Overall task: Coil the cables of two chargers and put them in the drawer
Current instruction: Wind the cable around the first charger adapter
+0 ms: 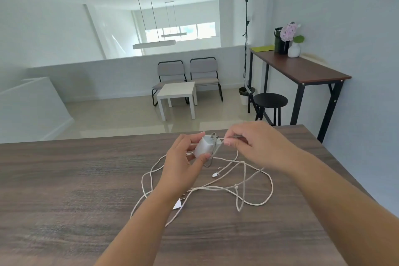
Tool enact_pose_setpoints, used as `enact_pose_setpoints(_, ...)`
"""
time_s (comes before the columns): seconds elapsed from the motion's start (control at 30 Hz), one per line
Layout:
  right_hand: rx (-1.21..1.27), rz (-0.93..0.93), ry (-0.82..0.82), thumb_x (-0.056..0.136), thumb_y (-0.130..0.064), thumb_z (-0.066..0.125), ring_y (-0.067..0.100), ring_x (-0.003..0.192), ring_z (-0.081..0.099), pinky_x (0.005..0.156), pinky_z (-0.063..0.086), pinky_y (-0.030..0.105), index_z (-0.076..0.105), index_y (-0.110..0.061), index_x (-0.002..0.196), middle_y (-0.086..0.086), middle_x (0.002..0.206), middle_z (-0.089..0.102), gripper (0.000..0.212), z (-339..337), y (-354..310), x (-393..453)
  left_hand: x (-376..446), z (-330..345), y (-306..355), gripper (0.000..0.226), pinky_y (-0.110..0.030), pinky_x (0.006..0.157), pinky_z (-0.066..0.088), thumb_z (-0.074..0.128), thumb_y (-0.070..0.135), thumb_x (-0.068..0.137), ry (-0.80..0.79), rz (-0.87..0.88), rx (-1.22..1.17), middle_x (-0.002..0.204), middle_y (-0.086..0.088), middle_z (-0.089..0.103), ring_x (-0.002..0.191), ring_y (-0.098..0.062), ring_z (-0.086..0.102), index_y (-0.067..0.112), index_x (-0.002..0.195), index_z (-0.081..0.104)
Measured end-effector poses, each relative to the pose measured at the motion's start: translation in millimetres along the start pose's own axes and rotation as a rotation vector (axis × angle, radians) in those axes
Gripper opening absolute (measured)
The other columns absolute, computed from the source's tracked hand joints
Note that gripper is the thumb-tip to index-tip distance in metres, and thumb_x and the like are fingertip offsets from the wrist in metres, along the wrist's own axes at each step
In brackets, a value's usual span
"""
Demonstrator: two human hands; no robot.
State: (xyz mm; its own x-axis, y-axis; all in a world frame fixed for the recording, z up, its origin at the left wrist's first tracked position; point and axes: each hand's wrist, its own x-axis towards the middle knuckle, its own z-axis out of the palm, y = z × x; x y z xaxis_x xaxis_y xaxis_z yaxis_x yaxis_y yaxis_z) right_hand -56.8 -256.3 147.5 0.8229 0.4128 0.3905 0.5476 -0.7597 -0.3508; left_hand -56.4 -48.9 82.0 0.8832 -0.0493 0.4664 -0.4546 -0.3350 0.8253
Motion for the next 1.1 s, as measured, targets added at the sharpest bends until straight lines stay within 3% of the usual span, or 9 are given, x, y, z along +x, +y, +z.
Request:
enact_pose_setpoints(0.13, 0.065, 0.016, 0.026, 0.092, -0.035, 0.058, 0.004, 0.070, 0.057, 0.066, 0.047, 0.026, 0.068, -0.029, 0.089, -0.012, 0.077, 0.065, 0.013, -4, 5, 8, -2, -3, 2, 0.047, -0.020, 0.086, 0.053, 0.070, 0.008, 0.089, -0.095, 0.071, -0.005, 0.113, 0.008, 0.057, 0.106, -0.009, 0.061, 0.038, 0.123, 0.060)
enact_pose_setpoints(0.23, 0.185, 0.040, 0.051, 0.091, -0.032, 0.061, 0.002, 0.059, 0.050, 0.056, 0.038, 0.015, 0.069, -0.031, 0.085, -0.013, 0.065, 0.061, 0.010, -3, 8, 11, -2, -5, 6, 0.047, -0.015, 0.085, 0.051, 0.067, 0.007, 0.091, -0.123, 0.097, -0.013, 0.114, 0.006, 0.056, 0.108, -0.008, 0.058, 0.036, 0.126, 0.058)
enact_pose_setpoints(0.43, 0.380, 0.093, 0.062, 0.094, -0.034, 0.056, 0.006, 0.056, 0.040, 0.055, 0.033, 0.017, 0.063, -0.036, 0.080, 0.006, 0.065, 0.052, 0.016, 18, 16, 12, -1, -9, 7, 0.048, -0.022, 0.081, 0.054, 0.066, 0.009, 0.091, -0.131, 0.062, -0.087, 0.117, 0.004, 0.058, 0.109, -0.014, 0.061, 0.043, 0.124, 0.060)
enact_pose_setpoints(0.63, 0.578, 0.125, 0.084, 0.100, -0.028, 0.047, 0.005, 0.057, 0.034, 0.056, 0.030, 0.019, 0.059, -0.021, 0.081, -0.015, 0.059, 0.041, 0.024, 33, 13, 5, -7, 1, 6, 0.044, -0.034, 0.089, 0.055, 0.066, 0.008, 0.090, -0.113, -0.063, -0.276, 0.127, 0.003, 0.062, 0.108, -0.017, 0.064, 0.033, 0.126, 0.059)
enact_pose_setpoints(0.8, 0.514, 0.216, 0.105, 0.100, -0.033, 0.044, 0.007, 0.056, 0.034, 0.056, 0.030, 0.021, 0.051, -0.019, 0.074, -0.007, 0.061, 0.041, 0.031, 39, 18, -1, -12, 7, 8, 0.043, -0.031, 0.087, 0.054, 0.065, 0.014, 0.086, -0.099, -0.108, -0.404, 0.126, 0.004, 0.063, 0.108, -0.020, 0.064, 0.026, 0.127, 0.059)
enact_pose_setpoints(0.93, 0.648, 0.287, 0.080, 0.101, -0.034, 0.042, 0.005, 0.054, 0.039, 0.058, 0.035, 0.019, 0.050, -0.014, 0.074, -0.014, 0.060, 0.044, 0.035, 45, 20, -2, -12, 10, 15, 0.040, -0.029, 0.083, 0.054, 0.063, 0.010, 0.086, -0.093, -0.111, -0.561, 0.121, 0.007, 0.066, 0.104, -0.014, 0.066, 0.021, 0.124, 0.058)
enact_pose_setpoints(1.03, 0.778, 0.333, 0.100, 0.102, -0.027, 0.043, 0.001, 0.046, 0.033, 0.046, 0.028, 0.008, 0.056, -0.014, 0.074, -0.017, 0.047, 0.037, 0.033, 51, 14, -4, -10, 14, 22, 0.037, -0.030, 0.082, 0.056, 0.064, 0.003, 0.088, -0.050, -0.146, -0.737, 0.117, 0.006, 0.068, 0.102, -0.015, 0.067, 0.019, 0.121, 0.059)
enact_pose_setpoints(1.1, 0.932, 0.372, 0.126, 0.102, -0.023, 0.043, 0.000, 0.043, 0.030, 0.041, 0.028, 0.008, 0.066, -0.016, 0.088, -0.014, 0.049, 0.032, 0.028, 56, 8, -6, -7, 17, 26, 0.037, -0.030, 0.079, 0.059, 0.057, 0.000, 0.089, -0.024, -0.192, -0.871, 0.118, -0.001, 0.067, 0.099, -0.018, 0.069, 0.018, 0.121, 0.058)
